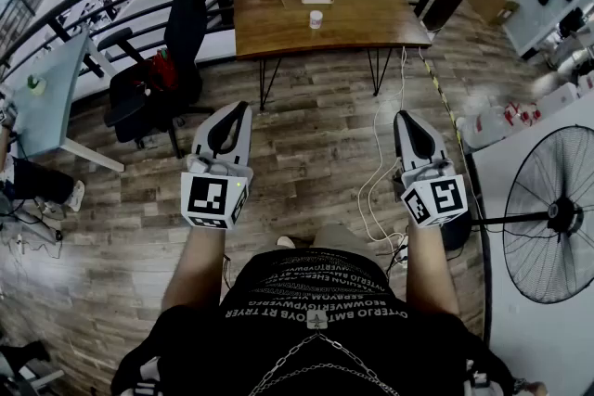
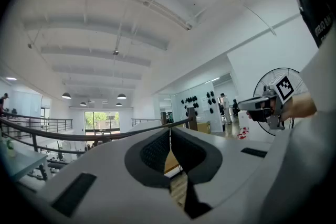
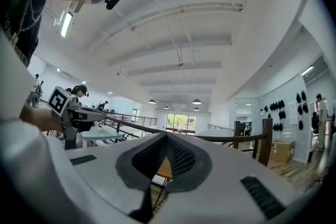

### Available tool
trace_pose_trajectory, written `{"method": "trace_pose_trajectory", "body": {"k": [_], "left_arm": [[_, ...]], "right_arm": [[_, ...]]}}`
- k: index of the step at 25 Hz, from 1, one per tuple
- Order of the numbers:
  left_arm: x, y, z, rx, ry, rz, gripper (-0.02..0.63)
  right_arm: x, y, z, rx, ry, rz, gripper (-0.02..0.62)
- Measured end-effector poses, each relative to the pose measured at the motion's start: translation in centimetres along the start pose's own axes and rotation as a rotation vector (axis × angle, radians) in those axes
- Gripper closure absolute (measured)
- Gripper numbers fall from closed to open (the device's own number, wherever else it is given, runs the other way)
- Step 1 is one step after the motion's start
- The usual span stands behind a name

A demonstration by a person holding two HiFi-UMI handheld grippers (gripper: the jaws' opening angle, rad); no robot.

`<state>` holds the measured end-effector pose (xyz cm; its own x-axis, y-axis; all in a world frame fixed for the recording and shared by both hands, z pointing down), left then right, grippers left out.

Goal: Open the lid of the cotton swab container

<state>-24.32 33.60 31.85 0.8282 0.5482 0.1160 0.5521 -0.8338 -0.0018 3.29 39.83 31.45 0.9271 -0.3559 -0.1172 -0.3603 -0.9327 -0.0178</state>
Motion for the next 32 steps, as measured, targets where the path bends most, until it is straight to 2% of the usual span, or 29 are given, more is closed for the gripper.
{"method": "trace_pose_trajectory", "body": {"k": [4, 8, 11, 17, 18, 20, 21, 26, 32], "left_arm": [[-0.1, 1.1, -0.7, -0.007, -0.002, -0.008, 0.575], [-0.8, 2.1, -1.2, 0.003, -0.025, 0.011, 0.575], [-1.1, 3.0, -1.5, 0.011, -0.009, 0.031, 0.575], [-1.5, 6.3, -2.4, -0.01, -0.017, 0.067, 0.572], [-1.7, 6.9, -2.7, -0.016, -0.021, 0.066, 0.563], [-1.9, 8.4, -3.2, -0.032, -0.031, 0.06, 0.469], [-2.1, 9.1, -3.5, -0.04, -0.036, 0.059, 0.445], [-1.9, 12.6, -4.2, -0.063, -0.04, 0.072, 0.439], [-1.3, 16.9, -4.0, -0.071, -0.042, 0.087, 0.425]], "right_arm": [[0.0, 0.8, -0.5, -0.004, -0.018, 0.011, 0.584], [0.3, 2.0, -1.1, -0.008, -0.034, 0.039, 0.584], [0.9, 3.1, -1.9, -0.015, -0.055, 0.048, 0.584], [3.6, 5.8, -3.9, -0.022, -0.018, 0.08, 0.583], [4.3, 6.3, -4.1, -0.022, -0.012, 0.079, 0.578], [5.5, 7.6, -4.6, -0.022, -0.004, 0.082, 0.543], [6.0, 8.2, -4.8, -0.022, -0.001, 0.087, 0.519], [9.3, 10.8, -5.8, -0.033, 0.011, 0.103, 0.463], [12.9, 13.0, -6.6, -0.049, 0.011, 0.137, 0.44]]}}
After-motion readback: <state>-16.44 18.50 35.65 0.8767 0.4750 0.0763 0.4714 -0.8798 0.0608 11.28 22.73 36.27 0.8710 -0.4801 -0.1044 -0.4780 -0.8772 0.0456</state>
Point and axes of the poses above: the fingertips, and each gripper's own axes: y forward along the fingers, x to its right, z out of its top, the point moved 2 cm from there along -y, backward along the fingers, and after that the axes turned 4 degrees about z, right-handed, at the moved point
